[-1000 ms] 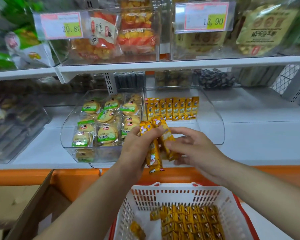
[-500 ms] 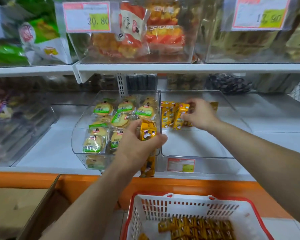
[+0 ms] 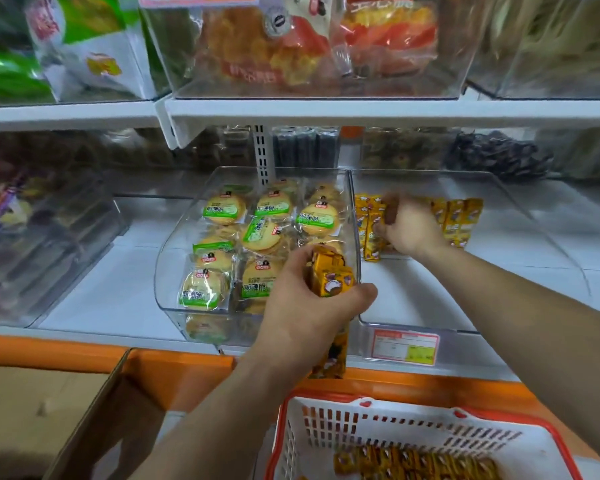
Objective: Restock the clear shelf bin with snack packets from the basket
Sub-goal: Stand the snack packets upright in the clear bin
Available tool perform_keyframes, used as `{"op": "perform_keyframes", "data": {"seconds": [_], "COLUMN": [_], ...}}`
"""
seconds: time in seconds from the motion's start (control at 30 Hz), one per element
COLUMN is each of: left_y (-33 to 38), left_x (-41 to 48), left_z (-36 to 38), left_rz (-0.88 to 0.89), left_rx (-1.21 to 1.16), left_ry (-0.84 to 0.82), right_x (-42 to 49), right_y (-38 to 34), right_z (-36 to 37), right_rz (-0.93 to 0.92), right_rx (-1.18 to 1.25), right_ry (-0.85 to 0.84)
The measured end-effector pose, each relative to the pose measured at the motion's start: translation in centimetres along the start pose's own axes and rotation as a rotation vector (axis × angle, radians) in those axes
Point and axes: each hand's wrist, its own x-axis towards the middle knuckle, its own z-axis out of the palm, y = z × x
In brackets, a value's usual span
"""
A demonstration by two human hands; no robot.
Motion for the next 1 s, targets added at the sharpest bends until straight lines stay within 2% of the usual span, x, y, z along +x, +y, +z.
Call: {"op": "perform_keyframes", "data": {"seconds": [0.07,0.23,0.47,0.6,0.8,0.87,1.0], "left_y": [0.0,0.1,-0.1,-0.1,0.7,0.9,1.7], "left_x": [0.0,0.1,0.4,0.6,0.4,0.1,-0.9], "left_z": [0.1,0.2,0.5,0.4,0.2,0.3,1.3], "left_rz": [-0.003,-0.019,-0.032,-0.057,-0.051,-0.054,-0.07], "left_rx": [0.003,-0.072,-0.097,-0.088,-0.104,-0.112,-0.126], "left_ry": [0.008,0.097,0.136,0.132,0.147,0.141,0.109], "right_x": [-0.3,-0.6,-0.2,-0.1,-1.7,-3.8,-11.9], "right_y": [0.2,0.2,0.0,-0.3,-2.3,-3.1,-4.0], "right_z": [0.1,-0.2,0.4,0.1,-4.1,-6.8,-11.2], "right_rz": [0.003,-0.058,-0.131,-0.128,-0.148,-0.176,-0.225], "right_rx": [0.014,-0.031,-0.213,-0.276,-0.505,-0.428,0.099], "right_ry": [0.001,-0.121,-0.048,-0.073,-0.099,-0.121,-0.211]}}
